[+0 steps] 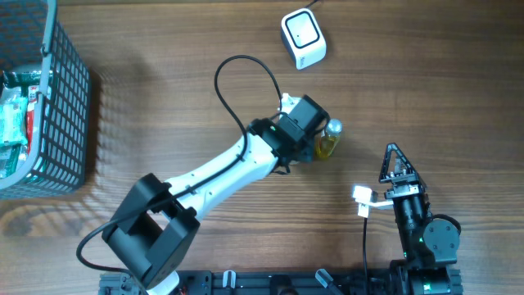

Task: Scan the item barcode
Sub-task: 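Carry the Kleenex pack with the left gripper under the scanner, then place the Kleenex pack beside the bottle and release it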

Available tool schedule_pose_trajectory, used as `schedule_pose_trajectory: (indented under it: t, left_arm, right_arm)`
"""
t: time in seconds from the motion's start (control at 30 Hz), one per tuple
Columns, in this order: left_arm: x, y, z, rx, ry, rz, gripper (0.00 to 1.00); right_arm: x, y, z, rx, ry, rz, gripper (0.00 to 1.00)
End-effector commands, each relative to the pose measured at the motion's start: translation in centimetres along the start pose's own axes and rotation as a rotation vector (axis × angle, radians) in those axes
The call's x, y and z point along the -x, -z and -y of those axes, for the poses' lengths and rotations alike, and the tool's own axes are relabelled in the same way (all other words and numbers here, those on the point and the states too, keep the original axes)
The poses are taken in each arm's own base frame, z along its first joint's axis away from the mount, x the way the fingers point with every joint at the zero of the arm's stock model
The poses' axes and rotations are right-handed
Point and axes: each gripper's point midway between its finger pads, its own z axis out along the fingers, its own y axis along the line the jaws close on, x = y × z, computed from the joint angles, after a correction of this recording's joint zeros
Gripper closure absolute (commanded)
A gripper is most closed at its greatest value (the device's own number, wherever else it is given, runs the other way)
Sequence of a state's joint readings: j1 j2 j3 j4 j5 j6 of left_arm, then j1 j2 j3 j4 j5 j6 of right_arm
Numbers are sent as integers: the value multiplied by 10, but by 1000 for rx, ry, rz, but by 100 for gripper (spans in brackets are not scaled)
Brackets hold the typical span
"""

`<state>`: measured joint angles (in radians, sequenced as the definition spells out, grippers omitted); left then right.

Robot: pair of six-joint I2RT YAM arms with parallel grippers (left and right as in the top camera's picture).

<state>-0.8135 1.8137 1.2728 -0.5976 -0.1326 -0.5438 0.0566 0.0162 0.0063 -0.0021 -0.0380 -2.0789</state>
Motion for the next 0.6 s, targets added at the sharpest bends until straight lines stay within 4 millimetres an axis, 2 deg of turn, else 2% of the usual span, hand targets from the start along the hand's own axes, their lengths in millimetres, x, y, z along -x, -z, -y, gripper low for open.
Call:
schedule_pose_trajectory:
  t: [0.0,0.17,0.3,0.43,0.57]
  left_arm:
    - [-7,-6,-10,104,34,32,0]
    - [-8,-5,-8,101,29,33,0]
    - [-1,4,-7,84,34,56,0]
    - [16,26,-3,42,51,123,0]
    - [44,52,-15,39,102,228,0]
  right_arm:
    - [3,0,1,-5,42,15,0]
    - [3,0,1,-5,41,14,0]
    - [3,0,1,-5,41,15,0]
    - [3,0,1,-5,42,15,0]
    - [3,0,1,-5,41,15,0]
